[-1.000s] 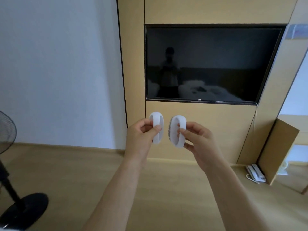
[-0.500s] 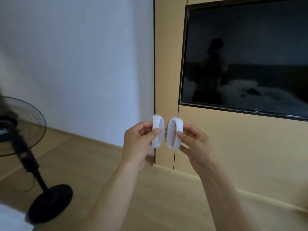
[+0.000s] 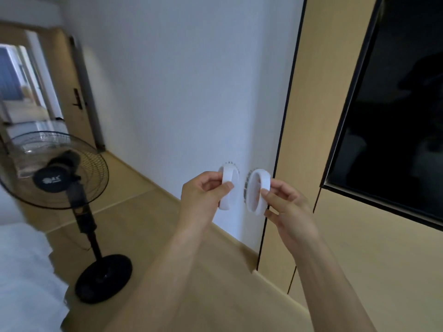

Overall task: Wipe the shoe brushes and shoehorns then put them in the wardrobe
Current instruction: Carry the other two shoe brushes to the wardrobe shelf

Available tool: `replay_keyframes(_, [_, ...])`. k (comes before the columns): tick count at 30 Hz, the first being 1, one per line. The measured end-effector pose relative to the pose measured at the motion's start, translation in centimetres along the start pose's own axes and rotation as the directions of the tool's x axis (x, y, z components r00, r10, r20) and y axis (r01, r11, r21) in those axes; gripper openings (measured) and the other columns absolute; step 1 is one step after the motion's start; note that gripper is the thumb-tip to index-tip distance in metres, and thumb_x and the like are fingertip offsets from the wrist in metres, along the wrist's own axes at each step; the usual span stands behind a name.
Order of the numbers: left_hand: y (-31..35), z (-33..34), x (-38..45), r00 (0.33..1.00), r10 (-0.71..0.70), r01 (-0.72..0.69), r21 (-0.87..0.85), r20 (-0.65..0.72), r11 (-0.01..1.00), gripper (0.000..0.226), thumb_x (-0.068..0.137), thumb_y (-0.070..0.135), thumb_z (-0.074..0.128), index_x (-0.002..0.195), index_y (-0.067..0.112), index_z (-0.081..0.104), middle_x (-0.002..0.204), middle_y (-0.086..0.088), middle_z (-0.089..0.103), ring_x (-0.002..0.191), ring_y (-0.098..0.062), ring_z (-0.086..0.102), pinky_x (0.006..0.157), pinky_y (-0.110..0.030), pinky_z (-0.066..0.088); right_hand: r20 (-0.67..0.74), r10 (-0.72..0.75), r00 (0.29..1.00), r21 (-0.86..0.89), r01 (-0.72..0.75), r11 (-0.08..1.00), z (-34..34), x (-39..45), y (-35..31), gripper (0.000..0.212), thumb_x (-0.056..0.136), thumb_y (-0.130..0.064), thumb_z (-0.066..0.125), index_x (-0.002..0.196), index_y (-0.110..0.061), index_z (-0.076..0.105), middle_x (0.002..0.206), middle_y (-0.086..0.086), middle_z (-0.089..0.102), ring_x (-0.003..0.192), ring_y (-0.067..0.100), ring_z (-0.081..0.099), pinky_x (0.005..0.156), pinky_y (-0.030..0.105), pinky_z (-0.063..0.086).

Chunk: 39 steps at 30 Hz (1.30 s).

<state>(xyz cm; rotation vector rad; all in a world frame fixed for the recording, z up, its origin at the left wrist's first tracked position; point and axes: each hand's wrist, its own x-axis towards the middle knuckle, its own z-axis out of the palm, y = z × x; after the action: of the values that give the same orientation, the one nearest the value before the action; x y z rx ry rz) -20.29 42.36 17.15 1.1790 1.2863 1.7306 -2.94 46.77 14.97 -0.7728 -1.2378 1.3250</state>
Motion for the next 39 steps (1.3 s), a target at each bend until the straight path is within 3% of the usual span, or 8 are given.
replay_keyframes(4, [-2.0, 0.6, 5.8, 0.999, -0.011, 0.010, -0.030, -0.050, 1.000, 0.013, 0.079, 0.012, 0.077, 0.089, 0.020, 0.076, 0.090, -0.002, 0.076, 0.092, -0.025, 0.071, 0.088, -0.055, 0.055, 0.037, 0.015, 0.999, 0.002, -0.015, 1.000, 0.2, 6.6, 2.0, 0.020, 0.091, -0.010, 0.067, 0.110, -0.014, 0.072, 0.101, 0.015, 0.063, 0.097, 0.026, 0.066, 0.080, 0.032, 0.055])
replay_keyframes(8, [-4.2, 1.2, 13.0, 0.998, -0.006, 0.001, -0.080, -0.069, 0.997, 0.013, 0.079, 0.008, 0.076, 0.088, 0.018, 0.076, 0.088, 0.000, 0.076, 0.088, -0.022, 0.071, 0.081, -0.051, 0.056, 0.048, -0.005, 0.999, -0.031, 0.007, 0.999, 0.7, 13.7, 3.6, 0.018, 0.091, -0.009, 0.066, 0.106, -0.015, 0.073, 0.093, 0.007, 0.066, 0.094, 0.022, 0.068, 0.074, 0.027, 0.056])
replay_keyframes(12, [-5.5, 1.7, 21.3, 0.998, -0.005, -0.001, -0.102, -0.059, 0.995, 0.012, 0.079, 0.009, 0.076, 0.087, 0.018, 0.076, 0.089, -0.001, 0.075, 0.091, -0.024, 0.070, 0.082, -0.050, 0.056, 0.032, -0.025, 0.999, -0.042, 0.027, 0.999, 1.7, 22.1, 4.3, 0.017, 0.091, -0.009, 0.066, 0.105, -0.015, 0.074, 0.093, 0.006, 0.069, 0.094, 0.022, 0.069, 0.079, 0.030, 0.058])
replay_keyframes(16, [-6.3, 1.3, 30.2, 0.999, 0.015, -0.019, -0.070, -0.047, 0.997, 0.012, 0.079, 0.010, 0.076, 0.086, 0.020, 0.076, 0.088, 0.000, 0.075, 0.090, -0.021, 0.070, 0.084, -0.047, 0.056, 0.034, -0.044, 0.998, -0.026, 0.045, 0.999, 3.7, 30.6, 5.2, 0.019, 0.091, -0.010, 0.066, 0.108, -0.014, 0.073, 0.094, 0.007, 0.070, 0.098, 0.026, 0.069, 0.084, 0.036, 0.057])
replay_keyframes(23, [-9.0, -0.1, 42.7, 0.995, 0.051, -0.056, -0.051, -0.091, 0.997, 0.012, 0.079, 0.008, 0.076, 0.083, 0.019, 0.076, 0.080, 0.000, 0.073, 0.075, -0.011, 0.068, 0.071, -0.035, 0.057, 0.077, -0.030, 0.997, 0.015, 0.029, 0.999, 6.9, 43.4, 8.3, 0.020, 0.091, -0.008, 0.065, 0.110, -0.010, 0.071, 0.093, 0.014, 0.061, 0.095, 0.026, 0.066, 0.079, 0.035, 0.056])
replay_keyframes(29, [-11.9, -1.9, 52.3, 0.971, 0.095, -0.096, 0.004, -0.219, 0.995, 0.013, 0.079, 0.007, 0.076, 0.084, 0.019, 0.074, 0.077, 0.002, 0.072, 0.070, -0.010, 0.067, 0.070, -0.036, 0.056, 0.210, -0.035, 0.977, 0.061, 0.022, 0.998, 10.0, 55.1, 11.9, 0.021, 0.091, -0.010, 0.065, 0.111, -0.012, 0.071, 0.091, 0.007, 0.066, 0.096, 0.021, 0.068, 0.074, 0.028, 0.056])
replay_keyframes(35, [-13.9, -3.8, 62.0, 0.908, 0.126, -0.121, 0.039, -0.400, 0.992, 0.015, 0.079, 0.006, 0.076, 0.080, 0.020, 0.072, 0.069, 0.007, 0.068, 0.068, -0.011, 0.063, 0.066, -0.036, 0.050, 0.393, -0.024, 0.919, 0.099, -0.016, 0.995, 14.7, 67.7, 15.0, 0.020, 0.092, -0.011, 0.065, 0.110, -0.015, 0.072, 0.094, 0.003, 0.069, 0.100, 0.023, 0.068, 0.076, 0.031, 0.055])
replay_keyframes(39, [-15.3, -5.9, 66.9, 0.862, 0.138, -0.122, 0.065, -0.487, 0.990, 0.012, 0.080, 0.010, 0.076, 0.087, 0.019, 0.074, 0.078, 0.002, 0.070, 0.074, -0.014, 0.066, 0.062, -0.027, 0.050, 0.500, -0.018, 0.866, 0.103, -0.039, 0.994, 18.4, 74.5, 17.0, 0.020, 0.092, -0.011, 0.065, 0.109, -0.017, 0.073, 0.109, 0.010, 0.072, 0.106, 0.027, 0.068, 0.081, 0.034, 0.058])
